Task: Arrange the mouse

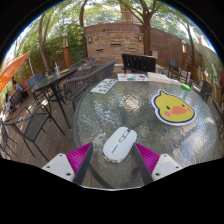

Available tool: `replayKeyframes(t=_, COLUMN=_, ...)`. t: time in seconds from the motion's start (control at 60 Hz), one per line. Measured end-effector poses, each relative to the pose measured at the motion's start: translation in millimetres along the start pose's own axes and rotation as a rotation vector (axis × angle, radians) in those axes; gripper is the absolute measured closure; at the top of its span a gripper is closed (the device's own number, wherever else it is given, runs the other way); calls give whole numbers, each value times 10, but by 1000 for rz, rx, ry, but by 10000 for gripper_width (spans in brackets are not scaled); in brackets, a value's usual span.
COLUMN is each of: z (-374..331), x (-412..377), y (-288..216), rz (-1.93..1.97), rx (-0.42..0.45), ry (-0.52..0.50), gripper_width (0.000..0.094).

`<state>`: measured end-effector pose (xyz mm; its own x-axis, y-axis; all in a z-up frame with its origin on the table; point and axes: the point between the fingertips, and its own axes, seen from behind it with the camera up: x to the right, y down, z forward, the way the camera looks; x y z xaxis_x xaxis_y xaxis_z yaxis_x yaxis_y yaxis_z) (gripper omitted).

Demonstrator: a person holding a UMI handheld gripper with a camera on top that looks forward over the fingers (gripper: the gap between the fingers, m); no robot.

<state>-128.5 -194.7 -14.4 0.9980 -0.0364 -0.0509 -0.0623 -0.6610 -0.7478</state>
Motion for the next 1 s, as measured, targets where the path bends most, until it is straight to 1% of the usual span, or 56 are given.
replayKeyframes(t=0.133, z=165, x=30, y=-145, rz=-18, rx=-6, ry=27, gripper_width=120)
replayKeyframes(t=0.2, z=211, x=72, y=-145, rz=-52, rx=-27, ry=45, gripper_width=188)
replayKeyframes(t=0.217, z=206, x=49, y=-157, rz=-57, rx=-22, ry=41, gripper_width=209)
replayKeyframes(t=0.3, z=260, x=-55, y=-174, rz=-98, rx=-24, ry=8, gripper_width=446)
replayKeyframes(t=0.4, z=238, x=-73, y=-175, rz=-153, rx=-27, ry=5, gripper_width=463)
replayKeyframes(t=0.5, z=226, x=-79, y=-158, rz=-156, rx=-55, ry=-22, gripper_width=531)
replayKeyframes(t=0.55, z=185, x=-137, y=-209, rz=-161, rx=-51, ry=-48, gripper_width=548)
replayKeyframes(t=0.583, z=148, x=-154, y=-307, rz=-175, rx=-32, ry=-64, gripper_width=567)
replayKeyframes(t=0.683, z=-106, x=-322, y=-776, rz=-208, rx=58, ry=-142, gripper_width=566)
replayKeyframes(t=0.733, z=-284, x=-412, y=-1199, rz=-188, rx=119, ry=-185, gripper_width=567)
replayKeyframes(t=0.8, z=-534, x=-320, y=-1730, rz=-162, rx=217, ry=-228, gripper_width=568)
replayKeyframes(t=0.817, z=-628, x=-305, y=-1935, rz=-149, rx=243, ry=-236, gripper_width=567)
replayKeyframes(t=0.917, z=-870, x=146, y=-2664, rz=-86, rx=356, ry=-251, gripper_width=569)
replayKeyframes(t=0.95, z=-853, x=371, y=-2831, rz=-65, rx=370, ry=-241, gripper_width=571)
replayKeyframes(t=1.0, z=-741, x=756, y=-2915, rz=-49, rx=366, ry=-217, gripper_width=564)
